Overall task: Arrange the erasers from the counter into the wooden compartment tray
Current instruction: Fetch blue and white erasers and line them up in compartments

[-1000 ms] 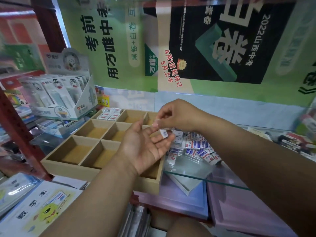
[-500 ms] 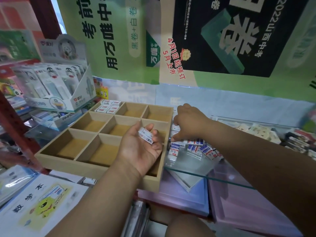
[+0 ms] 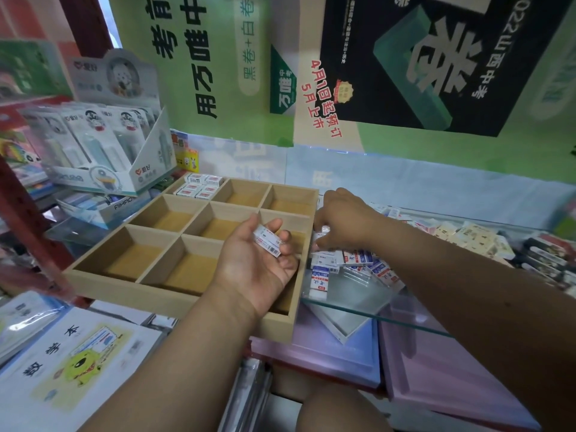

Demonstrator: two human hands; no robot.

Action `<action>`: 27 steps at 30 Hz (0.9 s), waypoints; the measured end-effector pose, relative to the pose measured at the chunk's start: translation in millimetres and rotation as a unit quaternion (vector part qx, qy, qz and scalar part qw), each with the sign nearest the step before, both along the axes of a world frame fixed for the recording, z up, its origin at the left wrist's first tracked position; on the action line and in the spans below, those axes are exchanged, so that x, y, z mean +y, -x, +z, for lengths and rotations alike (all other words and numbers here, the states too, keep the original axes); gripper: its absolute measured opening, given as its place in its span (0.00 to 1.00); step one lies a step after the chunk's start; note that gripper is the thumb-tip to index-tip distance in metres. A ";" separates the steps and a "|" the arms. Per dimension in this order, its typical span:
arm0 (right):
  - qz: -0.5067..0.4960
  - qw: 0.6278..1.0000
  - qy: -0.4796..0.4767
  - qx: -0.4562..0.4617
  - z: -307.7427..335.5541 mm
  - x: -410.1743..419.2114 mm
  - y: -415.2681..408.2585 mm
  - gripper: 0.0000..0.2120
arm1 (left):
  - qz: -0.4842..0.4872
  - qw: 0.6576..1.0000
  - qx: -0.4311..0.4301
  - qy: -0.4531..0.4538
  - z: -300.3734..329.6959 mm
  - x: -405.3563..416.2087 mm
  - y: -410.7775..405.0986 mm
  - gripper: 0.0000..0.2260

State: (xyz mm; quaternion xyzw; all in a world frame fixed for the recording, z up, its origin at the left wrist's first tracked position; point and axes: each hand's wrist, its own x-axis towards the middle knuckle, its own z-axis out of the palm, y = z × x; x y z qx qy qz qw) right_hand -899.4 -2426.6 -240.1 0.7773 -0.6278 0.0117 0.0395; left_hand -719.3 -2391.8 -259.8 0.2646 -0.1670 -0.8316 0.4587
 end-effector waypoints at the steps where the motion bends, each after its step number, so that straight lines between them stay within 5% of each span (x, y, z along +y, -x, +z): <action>1: -0.006 0.999 0.002 -0.045 3.0 2.6 2.7 0.17 | 0.000 1.000 -0.001 0.001 0.0 0.3 -0.3 0.14; 6: -0.022 0.983 -0.002 -0.184 17.0 24.5 20.3 0.10 | 0.001 1.000 0.000 0.002 -0.3 0.2 -0.6 0.14; 18: 0.165 0.980 -0.077 -0.079 -13.7 57.3 7.4 0.19 | 0.007 1.000 -0.001 -0.004 -1.1 1.7 -0.6 0.13; 27: 0.213 0.972 -0.024 -0.093 -25.1 76.9 30.6 0.06 | 0.007 1.000 0.003 -0.004 -0.9 0.6 0.2 0.13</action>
